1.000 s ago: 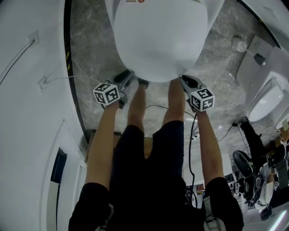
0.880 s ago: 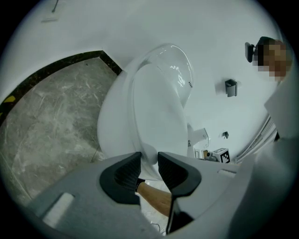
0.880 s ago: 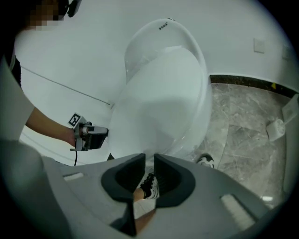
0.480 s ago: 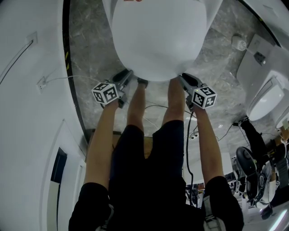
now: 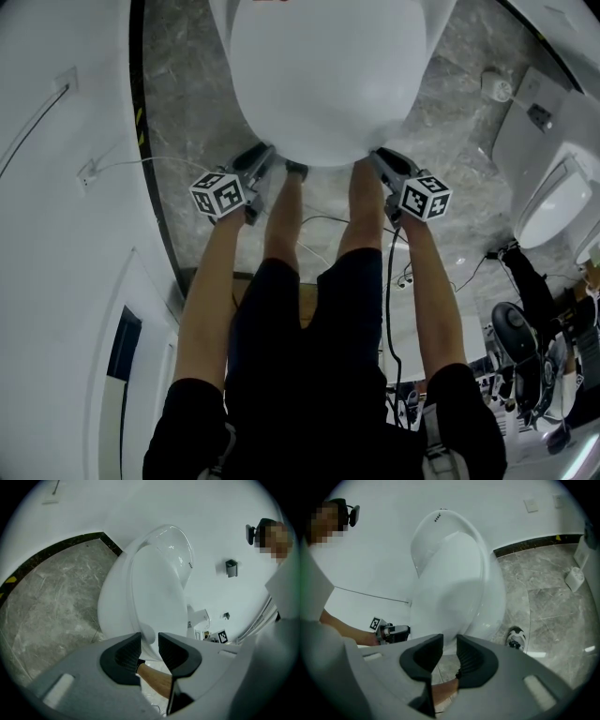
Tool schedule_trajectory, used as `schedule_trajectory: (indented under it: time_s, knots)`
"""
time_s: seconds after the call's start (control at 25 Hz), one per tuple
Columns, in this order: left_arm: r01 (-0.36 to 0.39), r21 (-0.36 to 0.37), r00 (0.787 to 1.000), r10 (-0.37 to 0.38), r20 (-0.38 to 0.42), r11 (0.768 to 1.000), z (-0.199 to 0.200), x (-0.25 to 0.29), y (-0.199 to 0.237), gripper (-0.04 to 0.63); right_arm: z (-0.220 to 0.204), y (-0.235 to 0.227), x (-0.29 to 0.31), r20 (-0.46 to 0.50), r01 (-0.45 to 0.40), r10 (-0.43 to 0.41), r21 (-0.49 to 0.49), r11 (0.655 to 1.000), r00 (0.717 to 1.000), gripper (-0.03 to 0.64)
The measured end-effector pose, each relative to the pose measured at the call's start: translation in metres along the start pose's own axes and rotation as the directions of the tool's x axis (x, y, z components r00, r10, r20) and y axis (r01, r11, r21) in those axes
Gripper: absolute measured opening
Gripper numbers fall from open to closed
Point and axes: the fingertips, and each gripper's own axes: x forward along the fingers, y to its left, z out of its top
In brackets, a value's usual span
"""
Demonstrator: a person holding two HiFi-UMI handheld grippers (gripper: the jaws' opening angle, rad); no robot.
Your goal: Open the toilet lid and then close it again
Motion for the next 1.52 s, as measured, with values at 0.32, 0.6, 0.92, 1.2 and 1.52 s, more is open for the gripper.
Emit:
schedule_trajectory:
  time_s: [0.32,0.6,0.92,1.2,1.52]
  knots:
    - [0.033,-0.002,0.999,-0.033,-0.029,0.999,-0.001,-0.003,-0.005,0.123,-0.001,0.004,-0.002,0.012,-0.045,0.044,0.049,0.998,0.999,0.083]
    - [0.072,-0.039,0.997,-0.072,-0.010,0.997,0.003,-0.008,-0.010,0.114,0.002,0.009,-0.007,0.039,-0.082,0.079,0.089,0.993,0.996,0.067]
    - [0.065,-0.055,0.997,-0.066,-0.026,0.996,0.001,-0.003,-0.016,0.123,0.002,0.015,-0.013,0.019,-0.086,0.084,0.086,0.993,0.996,0.067]
    - [0.154,-0.173,0.988,-0.155,0.006,0.973,0.006,-0.016,-0.025,0.082,0.006,0.023,-0.020,0.020,-0.096,0.095,0.074,0.993,0.995,0.067]
    - [0.183,-0.167,0.982,-0.188,-0.020,0.969,0.011,-0.029,-0.044,0.077,0.010,0.040,-0.037,-0.008,-0.081,0.081,-0.028,0.996,0.997,0.113]
